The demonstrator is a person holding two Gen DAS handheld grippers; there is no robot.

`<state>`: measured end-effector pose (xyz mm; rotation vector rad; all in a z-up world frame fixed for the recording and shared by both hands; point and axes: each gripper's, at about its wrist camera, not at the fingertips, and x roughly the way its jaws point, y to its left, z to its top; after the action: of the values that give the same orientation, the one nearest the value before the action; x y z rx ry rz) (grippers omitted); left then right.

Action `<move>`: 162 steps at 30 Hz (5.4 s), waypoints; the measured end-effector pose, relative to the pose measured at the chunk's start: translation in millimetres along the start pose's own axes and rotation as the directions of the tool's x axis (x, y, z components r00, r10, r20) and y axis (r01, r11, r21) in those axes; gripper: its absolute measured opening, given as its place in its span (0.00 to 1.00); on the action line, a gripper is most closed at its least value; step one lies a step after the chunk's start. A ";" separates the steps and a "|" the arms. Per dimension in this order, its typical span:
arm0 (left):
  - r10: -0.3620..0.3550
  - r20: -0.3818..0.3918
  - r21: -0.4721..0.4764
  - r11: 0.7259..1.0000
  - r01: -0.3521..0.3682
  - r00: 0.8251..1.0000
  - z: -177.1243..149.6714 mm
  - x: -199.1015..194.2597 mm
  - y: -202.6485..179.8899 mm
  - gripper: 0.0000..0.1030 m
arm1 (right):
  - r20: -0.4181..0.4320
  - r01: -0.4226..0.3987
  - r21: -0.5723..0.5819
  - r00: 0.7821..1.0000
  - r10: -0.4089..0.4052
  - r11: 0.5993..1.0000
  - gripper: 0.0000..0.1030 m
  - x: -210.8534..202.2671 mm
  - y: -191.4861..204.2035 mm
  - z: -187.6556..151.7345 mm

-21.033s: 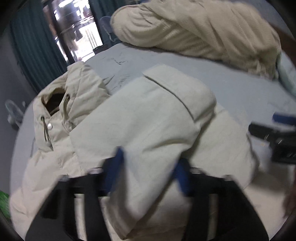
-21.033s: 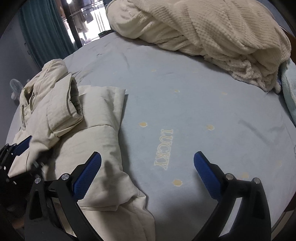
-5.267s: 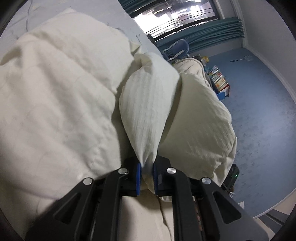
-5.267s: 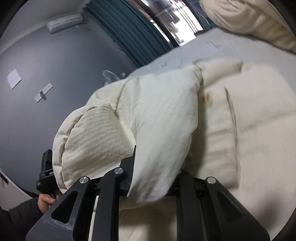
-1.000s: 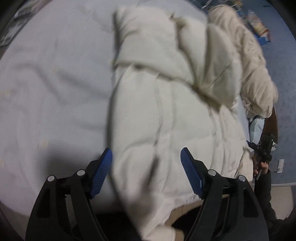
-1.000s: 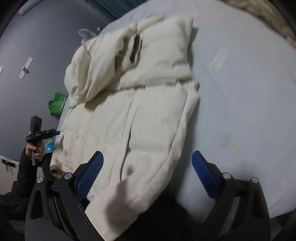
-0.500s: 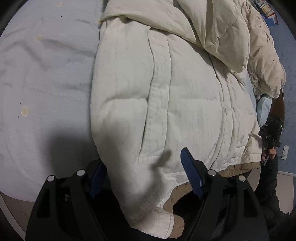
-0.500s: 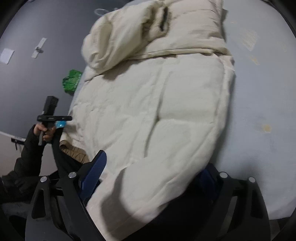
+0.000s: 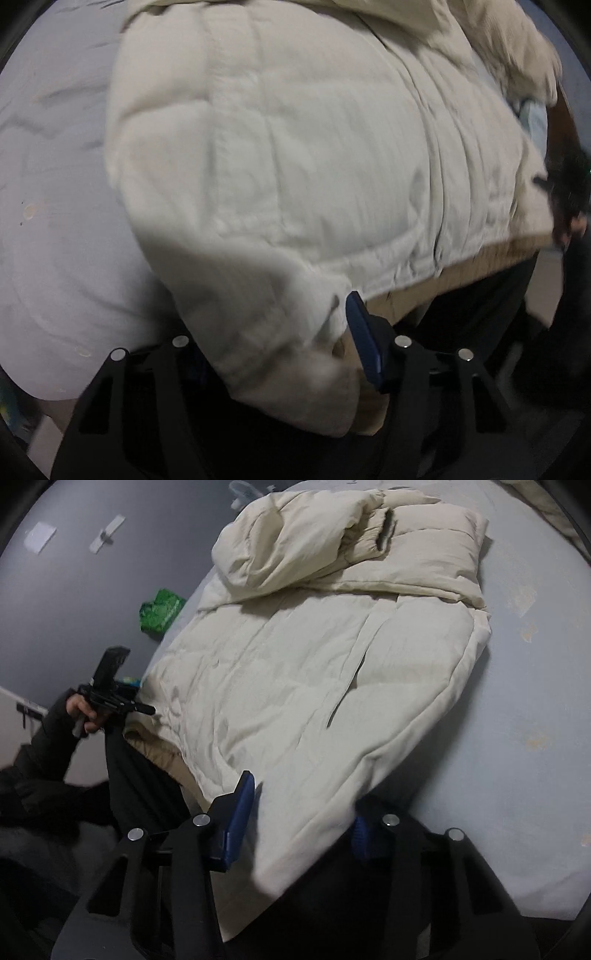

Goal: Fold large clothes

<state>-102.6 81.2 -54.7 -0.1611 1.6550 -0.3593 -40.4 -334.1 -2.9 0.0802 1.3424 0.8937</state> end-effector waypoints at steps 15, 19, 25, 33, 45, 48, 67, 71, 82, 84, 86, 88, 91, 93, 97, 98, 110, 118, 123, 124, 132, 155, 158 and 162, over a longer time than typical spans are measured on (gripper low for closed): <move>-0.264 0.482 0.169 0.964 0.207 0.835 -6.8 -117.9 -8.0 0.09 | 0.297 -0.212 -0.035 0.931 0.213 0.977 0.15 -34.5 0.3 29.0; -0.300 0.612 0.200 0.954 0.224 0.732 -3.3 -153.6 -7.4 0.09 | 0.423 -0.278 -0.033 0.866 0.265 0.960 0.15 -52.7 -10.4 48.2; -0.322 0.747 0.174 0.939 0.297 0.581 16.9 -182.8 14.0 0.09 | 0.602 -0.411 -0.010 0.725 0.333 0.912 0.15 -64.4 -41.1 80.7; -0.313 0.861 0.129 0.897 0.422 0.401 61.1 -199.0 58.3 0.09 | 0.773 -0.581 0.104 0.558 0.302 0.807 0.15 -49.6 -98.4 129.6; -0.159 0.945 -0.051 0.793 0.607 0.287 158.1 -156.3 125.4 0.09 | 0.844 -0.682 0.330 0.522 0.119 0.653 0.15 31.7 -177.6 194.7; -0.112 0.945 -0.108 0.780 0.616 0.307 177.8 -140.3 135.9 0.09 | 0.825 -0.660 0.371 0.557 0.095 0.653 0.15 51.3 -190.9 209.2; -0.039 0.963 -0.160 0.716 0.680 0.267 167.2 -142.5 153.5 0.77 | 0.872 -0.691 0.311 0.481 0.093 0.652 0.91 40.9 -192.9 216.5; -0.056 0.970 -0.115 0.753 0.648 0.238 153.7 -151.2 130.1 0.78 | 0.898 -0.652 0.306 0.440 0.018 0.693 0.94 18.8 -177.8 209.2; -0.061 0.937 -0.034 0.965 0.261 0.344 182.8 -151.6 9.1 0.78 | 0.812 -0.087 0.286 0.551 -0.193 0.954 0.94 -6.9 -70.0 239.1; -0.029 0.925 -0.041 0.983 0.177 0.378 191.5 -144.1 -8.7 0.78 | 0.765 0.089 0.222 0.602 -0.230 0.971 0.94 11.8 -32.8 256.1; 0.009 0.911 -0.044 0.996 0.076 0.411 202.2 -136.5 -27.7 0.78 | 0.726 0.203 0.153 0.641 -0.250 0.967 0.94 35.0 -5.2 265.1; 0.033 0.903 -0.044 0.999 0.018 0.429 211.4 -130.5 -39.1 0.78 | 0.690 0.312 0.116 0.658 -0.302 0.943 0.93 57.2 16.5 276.5; 0.071 0.892 -0.046 0.997 -0.067 0.446 228.3 -123.6 -54.3 0.78 | 0.668 0.352 0.112 0.665 -0.333 0.929 0.93 71.4 27.2 283.0; 0.097 0.882 -0.049 0.992 -0.115 0.461 239.7 -119.0 -62.2 0.78 | 0.651 0.359 0.133 0.671 -0.355 0.924 0.93 76.7 25.1 289.5; 0.099 0.854 -0.035 0.991 -0.133 0.511 267.5 -109.2 -73.5 0.78 | 0.623 0.346 0.158 0.691 -0.366 0.925 0.93 83.6 11.5 300.9; 0.100 0.846 -0.033 0.990 -0.137 0.523 273.8 -108.0 -75.6 0.78 | 0.620 0.345 0.160 0.694 -0.366 0.925 0.93 84.9 10.2 303.8; 0.252 0.703 -0.075 0.956 -0.282 0.666 352.4 -70.0 -52.5 0.80 | 0.476 0.422 0.151 0.761 -0.440 0.894 0.94 125.4 -17.4 340.8; 0.246 0.643 -0.075 0.963 -0.259 0.725 384.1 -43.0 -34.4 0.82 | 0.392 0.437 0.140 0.799 -0.455 0.888 0.95 148.9 -31.3 352.3; 0.237 0.654 -0.073 0.965 -0.251 0.719 383.8 -34.5 -29.8 0.83 | 0.388 0.422 0.144 0.808 -0.444 0.895 0.95 155.5 -35.6 348.5; 0.234 0.655 -0.073 0.966 -0.249 0.718 383.4 -33.2 -29.2 0.83 | 0.387 0.421 0.144 0.809 -0.442 0.896 0.95 156.6 -35.6 347.0; 0.244 0.673 -0.070 0.961 -0.269 0.698 376.0 -28.5 -29.6 0.83 | 0.377 0.422 0.136 0.815 -0.440 0.896 0.95 160.1 -38.3 344.5; 0.218 0.712 -0.087 0.971 -0.224 0.667 358.9 -58.2 -21.7 0.80 | 0.457 0.360 0.171 0.796 -0.397 0.917 0.93 133.8 -42.0 348.7; 0.264 0.716 -0.159 0.963 -0.217 0.647 356.4 -75.8 0.9 0.80 | 0.454 0.358 0.228 0.783 -0.425 0.905 0.94 124.6 -57.0 351.4; 0.290 0.669 -0.270 0.953 -0.140 0.684 348.8 -77.6 54.8 0.80 | 0.429 0.355 0.276 0.786 -0.445 0.893 0.94 112.6 -80.6 350.7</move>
<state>256.8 108.7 -27.3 -0.2166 0.9156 0.0668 297.4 -170.6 -39.1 0.1415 0.9100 0.3452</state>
